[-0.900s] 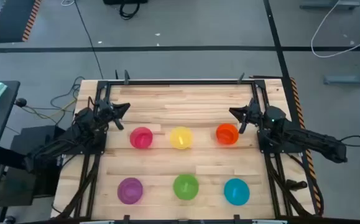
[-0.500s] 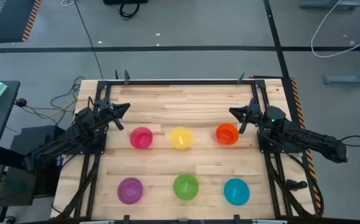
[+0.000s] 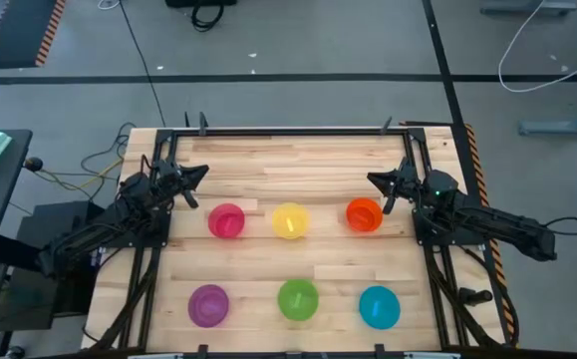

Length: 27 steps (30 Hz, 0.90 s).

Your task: Nest bowls inside each other

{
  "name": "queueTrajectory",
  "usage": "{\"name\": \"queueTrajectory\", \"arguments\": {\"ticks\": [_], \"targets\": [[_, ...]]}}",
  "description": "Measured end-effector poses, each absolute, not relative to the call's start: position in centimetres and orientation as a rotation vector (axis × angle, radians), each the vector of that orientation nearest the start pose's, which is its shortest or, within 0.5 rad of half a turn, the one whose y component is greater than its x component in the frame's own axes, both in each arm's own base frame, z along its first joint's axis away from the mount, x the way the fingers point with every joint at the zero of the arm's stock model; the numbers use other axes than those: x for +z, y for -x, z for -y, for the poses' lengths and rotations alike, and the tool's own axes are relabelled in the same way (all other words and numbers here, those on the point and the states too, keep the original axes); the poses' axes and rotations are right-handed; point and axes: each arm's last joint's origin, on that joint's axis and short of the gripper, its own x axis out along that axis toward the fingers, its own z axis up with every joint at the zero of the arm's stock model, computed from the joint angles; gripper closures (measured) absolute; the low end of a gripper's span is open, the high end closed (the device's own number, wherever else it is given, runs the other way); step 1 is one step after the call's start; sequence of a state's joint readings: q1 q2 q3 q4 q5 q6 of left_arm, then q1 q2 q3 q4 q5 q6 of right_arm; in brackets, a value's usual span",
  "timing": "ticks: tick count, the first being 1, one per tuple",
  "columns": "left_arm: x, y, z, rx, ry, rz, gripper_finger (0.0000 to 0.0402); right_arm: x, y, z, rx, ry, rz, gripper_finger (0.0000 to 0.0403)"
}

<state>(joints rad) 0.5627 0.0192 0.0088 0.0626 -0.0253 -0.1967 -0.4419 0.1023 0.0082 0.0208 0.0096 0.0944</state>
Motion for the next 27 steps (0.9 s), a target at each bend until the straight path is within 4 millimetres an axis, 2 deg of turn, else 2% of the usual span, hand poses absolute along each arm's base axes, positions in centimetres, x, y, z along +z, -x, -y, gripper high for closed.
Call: {"name": "queueTrajectory", "arguments": {"ticks": [7, 18, 27], "targets": [[17.10, -8.27, -5.30, 0.581, 0.177, 0.109, 0.0378, 16.01, -9.33, 4.45, -0.455, -0.108, -0.051, 0.0355], [17.10, -8.27, -5.30, 0.581, 0.177, 0.108, 0.0366, 16.01, -9.33, 4.45, -0.455, -0.109, -0.051, 0.0355], [17.44, -8.25, -5.29, 0.577, 0.167, 0.142, 0.0377, 16.01, -9.33, 4.45, -0.454, -0.109, -0.051, 0.0355]]}}
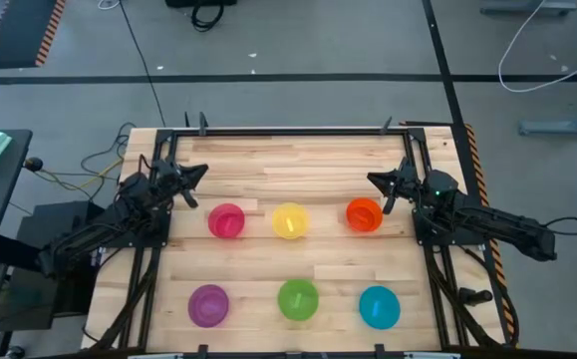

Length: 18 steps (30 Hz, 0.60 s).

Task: Nest bowls inside each other
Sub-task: Stack the red bowl on top of the yellow bowl

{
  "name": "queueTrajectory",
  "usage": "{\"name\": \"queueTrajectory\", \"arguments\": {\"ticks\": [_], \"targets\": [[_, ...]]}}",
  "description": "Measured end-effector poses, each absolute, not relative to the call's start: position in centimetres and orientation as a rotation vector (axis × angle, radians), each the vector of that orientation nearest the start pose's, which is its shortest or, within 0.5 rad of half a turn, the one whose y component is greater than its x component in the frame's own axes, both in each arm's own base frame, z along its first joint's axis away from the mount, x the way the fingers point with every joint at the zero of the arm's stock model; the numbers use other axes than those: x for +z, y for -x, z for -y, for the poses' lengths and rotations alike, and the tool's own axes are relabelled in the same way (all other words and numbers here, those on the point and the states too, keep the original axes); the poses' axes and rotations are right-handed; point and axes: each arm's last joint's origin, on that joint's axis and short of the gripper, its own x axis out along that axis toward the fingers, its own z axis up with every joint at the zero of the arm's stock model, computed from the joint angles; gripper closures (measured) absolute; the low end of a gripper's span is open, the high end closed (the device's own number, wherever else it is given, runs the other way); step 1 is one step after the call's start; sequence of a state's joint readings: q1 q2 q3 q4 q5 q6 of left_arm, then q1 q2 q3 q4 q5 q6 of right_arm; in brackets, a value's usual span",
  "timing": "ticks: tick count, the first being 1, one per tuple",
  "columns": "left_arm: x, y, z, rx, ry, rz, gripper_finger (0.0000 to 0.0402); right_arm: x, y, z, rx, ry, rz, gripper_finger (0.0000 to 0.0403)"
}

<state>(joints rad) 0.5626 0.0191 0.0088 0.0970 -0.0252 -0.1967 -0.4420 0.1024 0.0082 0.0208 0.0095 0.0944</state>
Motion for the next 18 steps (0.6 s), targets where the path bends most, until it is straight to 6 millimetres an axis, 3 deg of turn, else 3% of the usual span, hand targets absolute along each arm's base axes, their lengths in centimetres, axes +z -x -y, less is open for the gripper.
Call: {"name": "queueTrajectory", "arguments": {"ticks": [18], "targets": [[17.52, -8.24, -5.29, 0.576, 0.166, 0.151, 0.0371, 16.01, -9.33, 4.45, -0.455, -0.109, -0.051, 0.0355]]}}
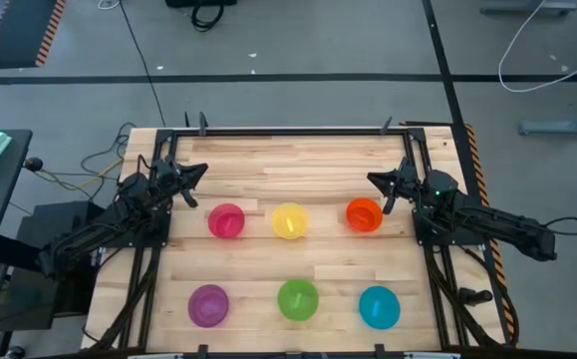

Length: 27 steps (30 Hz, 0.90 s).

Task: Nest bowls inside each other
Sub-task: Stack the red bowl on top of the yellow bowl

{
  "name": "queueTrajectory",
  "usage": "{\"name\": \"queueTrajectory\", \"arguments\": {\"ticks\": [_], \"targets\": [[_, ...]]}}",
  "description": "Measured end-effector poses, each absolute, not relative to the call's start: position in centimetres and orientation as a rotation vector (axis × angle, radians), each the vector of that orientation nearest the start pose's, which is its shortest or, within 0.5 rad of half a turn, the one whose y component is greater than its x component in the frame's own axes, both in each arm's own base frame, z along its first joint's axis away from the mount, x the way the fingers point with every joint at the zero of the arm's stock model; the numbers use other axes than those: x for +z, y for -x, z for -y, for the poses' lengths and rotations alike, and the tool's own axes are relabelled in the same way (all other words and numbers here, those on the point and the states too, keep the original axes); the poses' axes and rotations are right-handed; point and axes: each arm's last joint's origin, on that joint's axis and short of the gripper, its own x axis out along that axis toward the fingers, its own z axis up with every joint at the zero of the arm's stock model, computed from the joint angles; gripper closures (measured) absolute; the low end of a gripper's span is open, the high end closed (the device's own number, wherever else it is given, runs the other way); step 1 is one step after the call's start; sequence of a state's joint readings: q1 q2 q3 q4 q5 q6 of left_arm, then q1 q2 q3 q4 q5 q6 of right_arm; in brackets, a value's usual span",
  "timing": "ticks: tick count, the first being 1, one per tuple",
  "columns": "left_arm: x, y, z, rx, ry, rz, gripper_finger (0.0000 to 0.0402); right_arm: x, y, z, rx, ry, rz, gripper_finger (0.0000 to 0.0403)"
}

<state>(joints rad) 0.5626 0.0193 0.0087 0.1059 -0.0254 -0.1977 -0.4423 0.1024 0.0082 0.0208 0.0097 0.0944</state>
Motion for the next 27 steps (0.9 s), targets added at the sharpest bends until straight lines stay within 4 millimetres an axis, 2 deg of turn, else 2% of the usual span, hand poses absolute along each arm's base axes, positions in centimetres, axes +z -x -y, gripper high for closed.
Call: {"name": "queueTrajectory", "arguments": {"ticks": [10, 15, 21, 27], "targets": [[17.5, -8.2, -5.3, 0.576, 0.165, 0.152, 0.0374, 16.1, -9.3, 4.4, -0.454, -0.106, -0.041, 0.0355], [17.7, -8.2, -5.3, 0.573, 0.161, 0.171, 0.0375, 16.7, -9.3, 4.4, -0.449, -0.177, 0.014, 0.0355], [18.7, -8.3, -4.8, 0.428, 0.123, 0.251, 0.0382, 20.1, -9.0, 3.8, -0.295, -0.191, 0.065, 0.0355], [20.2, -8.0, -4.5, 0.397, 0.124, 0.230, 0.0369, 23.7, -8.4, 3.4, -0.267, -0.235, -0.058, 0.0355]]}}
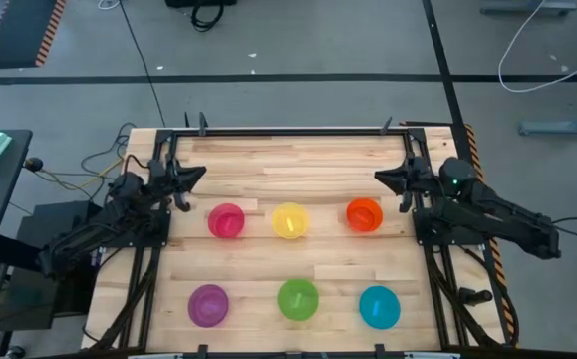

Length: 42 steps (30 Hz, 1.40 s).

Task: Nest bowls inside each other
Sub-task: Stack the red bowl on top of the yellow bowl

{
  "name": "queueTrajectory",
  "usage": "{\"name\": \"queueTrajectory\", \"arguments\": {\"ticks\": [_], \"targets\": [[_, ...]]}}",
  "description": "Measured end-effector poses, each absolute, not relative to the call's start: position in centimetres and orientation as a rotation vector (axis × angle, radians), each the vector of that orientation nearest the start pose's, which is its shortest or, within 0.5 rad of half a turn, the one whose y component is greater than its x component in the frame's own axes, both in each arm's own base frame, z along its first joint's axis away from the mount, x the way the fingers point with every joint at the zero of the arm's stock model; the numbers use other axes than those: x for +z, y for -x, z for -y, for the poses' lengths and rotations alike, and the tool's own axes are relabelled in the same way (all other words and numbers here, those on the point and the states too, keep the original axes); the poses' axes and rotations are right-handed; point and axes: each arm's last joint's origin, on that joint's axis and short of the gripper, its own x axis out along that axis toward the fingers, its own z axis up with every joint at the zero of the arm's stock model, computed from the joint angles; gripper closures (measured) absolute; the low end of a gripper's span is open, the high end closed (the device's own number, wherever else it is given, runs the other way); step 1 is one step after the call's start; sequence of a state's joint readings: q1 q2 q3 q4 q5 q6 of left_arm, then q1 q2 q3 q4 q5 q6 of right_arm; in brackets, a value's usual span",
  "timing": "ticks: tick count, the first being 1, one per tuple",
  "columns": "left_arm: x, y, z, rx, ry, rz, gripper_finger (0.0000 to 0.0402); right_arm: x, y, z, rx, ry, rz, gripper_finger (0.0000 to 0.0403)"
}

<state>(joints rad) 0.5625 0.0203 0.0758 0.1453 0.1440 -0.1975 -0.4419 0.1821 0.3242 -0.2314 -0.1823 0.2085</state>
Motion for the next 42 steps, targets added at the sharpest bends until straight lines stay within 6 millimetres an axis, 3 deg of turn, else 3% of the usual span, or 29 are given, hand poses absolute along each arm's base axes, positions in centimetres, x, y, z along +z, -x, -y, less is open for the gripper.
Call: {"name": "queueTrajectory", "arguments": {"ticks": [7, 16, 25, 33, 42], "targets": [[23.0, -8.0, -4.6, 0.412, 0.160, 0.099, 0.0363, 25.8, -9.7, 4.1, -0.320, -0.299, -0.216, 0.0355], [25.6, -10.1, -6.1, 0.504, 0.333, -0.347, 0.0363, 25.1, -13.0, 5.8, -0.406, -0.412, -0.631, 0.0355], [21.7, -13.3, -8.2, 0.561, 0.494, -0.765, 0.0374, 23.2, -14.4, 6.6, -0.455, -0.409, -0.818, 0.0355], [20.5, -14.2, -8.3, 0.511, 0.525, -0.849, 0.0383, 23.6, -14.5, 5.4, -0.437, -0.375, -0.798, 0.0355], [20.3, -14.9, -6.1, 0.461, 0.531, -0.906, 0.0376, 23.3, -14.8, 3.7, -0.474, -0.358, -0.833, 0.0355]]}}
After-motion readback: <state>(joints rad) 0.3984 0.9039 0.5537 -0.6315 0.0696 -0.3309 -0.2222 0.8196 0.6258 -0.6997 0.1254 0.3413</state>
